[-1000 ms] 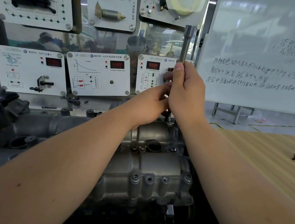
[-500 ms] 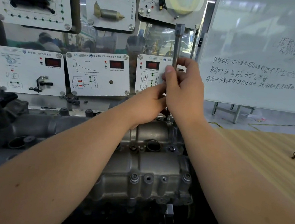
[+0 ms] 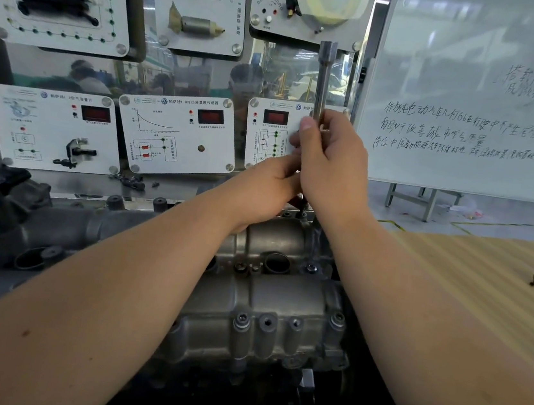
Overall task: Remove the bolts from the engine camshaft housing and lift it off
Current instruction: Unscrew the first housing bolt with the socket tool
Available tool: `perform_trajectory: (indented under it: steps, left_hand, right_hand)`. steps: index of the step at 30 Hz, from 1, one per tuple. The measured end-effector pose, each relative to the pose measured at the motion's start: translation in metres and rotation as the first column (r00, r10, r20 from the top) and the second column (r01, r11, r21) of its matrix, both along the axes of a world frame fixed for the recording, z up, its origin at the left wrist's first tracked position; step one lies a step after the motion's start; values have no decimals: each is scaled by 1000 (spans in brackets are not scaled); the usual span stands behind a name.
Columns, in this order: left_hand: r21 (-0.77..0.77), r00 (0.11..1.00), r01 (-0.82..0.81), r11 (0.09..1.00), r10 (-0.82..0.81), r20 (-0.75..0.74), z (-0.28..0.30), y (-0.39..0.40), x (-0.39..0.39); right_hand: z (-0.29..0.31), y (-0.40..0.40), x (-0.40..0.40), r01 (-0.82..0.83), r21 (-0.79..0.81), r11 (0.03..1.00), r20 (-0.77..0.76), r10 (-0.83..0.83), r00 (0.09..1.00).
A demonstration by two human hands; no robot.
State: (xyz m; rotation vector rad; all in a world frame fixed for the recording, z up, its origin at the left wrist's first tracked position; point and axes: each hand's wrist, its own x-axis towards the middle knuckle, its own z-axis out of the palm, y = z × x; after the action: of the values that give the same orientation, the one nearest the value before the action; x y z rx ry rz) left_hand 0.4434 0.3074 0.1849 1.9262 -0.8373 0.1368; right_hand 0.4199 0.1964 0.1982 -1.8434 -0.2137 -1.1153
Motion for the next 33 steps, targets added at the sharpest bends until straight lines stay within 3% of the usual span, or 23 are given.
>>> perform_trajectory:
  steps: [15, 21, 25, 28, 33]
  left_hand:
    - [-1, 997, 21, 1000, -21, 77, -3, -3, 4]
    - [-171, 994, -53, 984, 69, 90, 0, -4, 8]
    - [-235, 970, -146, 961, 186, 159, 4, -2, 7]
    - [-311, 949, -180, 933, 248, 195, 7, 0, 6]
    - [-328, 956, -204, 923, 260, 138, 5, -2, 6]
  right_hand:
    - [-1, 2, 0, -51, 32, 998, 10, 50, 999]
    - [1, -4, -1, 25, 122, 992, -5, -24, 1000]
    - [0, -10, 1, 180, -129, 975, -224, -205, 953]
    - [-1, -10, 0, 238, -371, 898, -335, -369, 867]
    - [-4, -6, -3, 177, -653, 736, -442, -560, 701]
